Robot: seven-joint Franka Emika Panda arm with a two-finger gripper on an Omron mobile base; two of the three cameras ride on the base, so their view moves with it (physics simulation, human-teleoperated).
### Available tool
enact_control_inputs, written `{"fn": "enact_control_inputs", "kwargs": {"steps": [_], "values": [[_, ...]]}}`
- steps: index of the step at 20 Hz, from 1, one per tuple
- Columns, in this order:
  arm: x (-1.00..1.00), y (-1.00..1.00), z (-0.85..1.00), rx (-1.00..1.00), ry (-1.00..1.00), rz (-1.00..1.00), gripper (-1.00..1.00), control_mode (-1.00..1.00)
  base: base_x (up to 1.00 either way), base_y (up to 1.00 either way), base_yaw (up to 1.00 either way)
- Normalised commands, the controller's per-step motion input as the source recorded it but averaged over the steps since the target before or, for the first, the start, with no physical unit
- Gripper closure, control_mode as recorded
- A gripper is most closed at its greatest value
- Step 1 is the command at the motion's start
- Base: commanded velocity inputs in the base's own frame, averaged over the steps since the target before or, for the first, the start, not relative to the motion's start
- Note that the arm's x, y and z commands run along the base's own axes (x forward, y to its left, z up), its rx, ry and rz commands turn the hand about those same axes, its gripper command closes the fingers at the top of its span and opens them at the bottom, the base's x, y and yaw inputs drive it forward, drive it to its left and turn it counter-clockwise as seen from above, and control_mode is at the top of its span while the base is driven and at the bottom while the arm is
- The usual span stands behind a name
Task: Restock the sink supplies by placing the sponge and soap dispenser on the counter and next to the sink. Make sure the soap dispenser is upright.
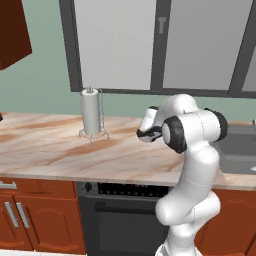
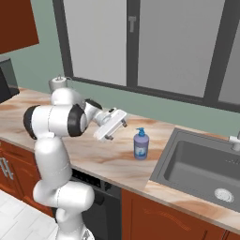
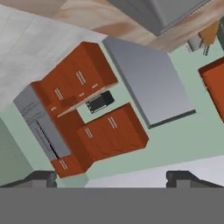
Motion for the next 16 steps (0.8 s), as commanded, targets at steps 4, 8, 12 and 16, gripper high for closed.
{"fn": "enact_control_inputs", "kwargs": {"steps": [4,8,12,16], "values": [[-1.00,0.18,0.39,0.09,-0.36,-0.02,-1.00,-1.00,0.00,0.00,0.00],[-1.00,0.09,0.47,0.08,-0.35,0.00,-1.00,-1.00,0.00,0.00,0.00],[-1.00,0.26,0.37,0.07,-0.34,0.00,-1.00,-1.00,0.00,0.00,0.00],[-0.98,0.34,0.09,0.12,-0.37,0.00,-1.00,-1.00,0.00,0.00,0.00]]}}
